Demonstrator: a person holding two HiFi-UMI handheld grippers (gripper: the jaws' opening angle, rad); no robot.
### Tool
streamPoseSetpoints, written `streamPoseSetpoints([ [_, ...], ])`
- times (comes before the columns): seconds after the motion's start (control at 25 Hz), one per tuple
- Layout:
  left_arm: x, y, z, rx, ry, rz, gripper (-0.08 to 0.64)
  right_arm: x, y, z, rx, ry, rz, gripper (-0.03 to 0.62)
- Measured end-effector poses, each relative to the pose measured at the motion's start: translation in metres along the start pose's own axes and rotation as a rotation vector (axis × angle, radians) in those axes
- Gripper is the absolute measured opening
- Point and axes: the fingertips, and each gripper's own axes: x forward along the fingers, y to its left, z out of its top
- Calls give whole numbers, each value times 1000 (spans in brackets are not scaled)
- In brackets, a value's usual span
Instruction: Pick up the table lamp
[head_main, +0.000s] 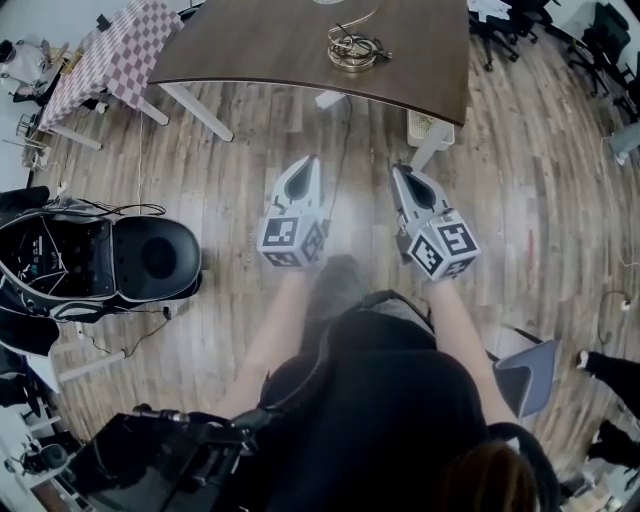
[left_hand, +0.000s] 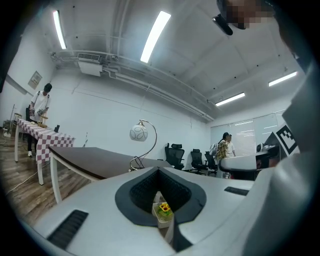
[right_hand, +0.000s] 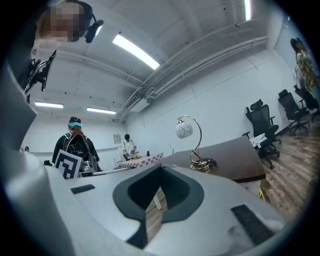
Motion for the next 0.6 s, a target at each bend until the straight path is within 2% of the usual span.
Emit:
streamPoseSetpoints([
  [0.4,45,5,2,3,9,-24,0,27,-35,5,25,1,-24,0],
  [0.6,70,26,3,12,21,-31,0,60,-43,9,28,-1,-22,0],
])
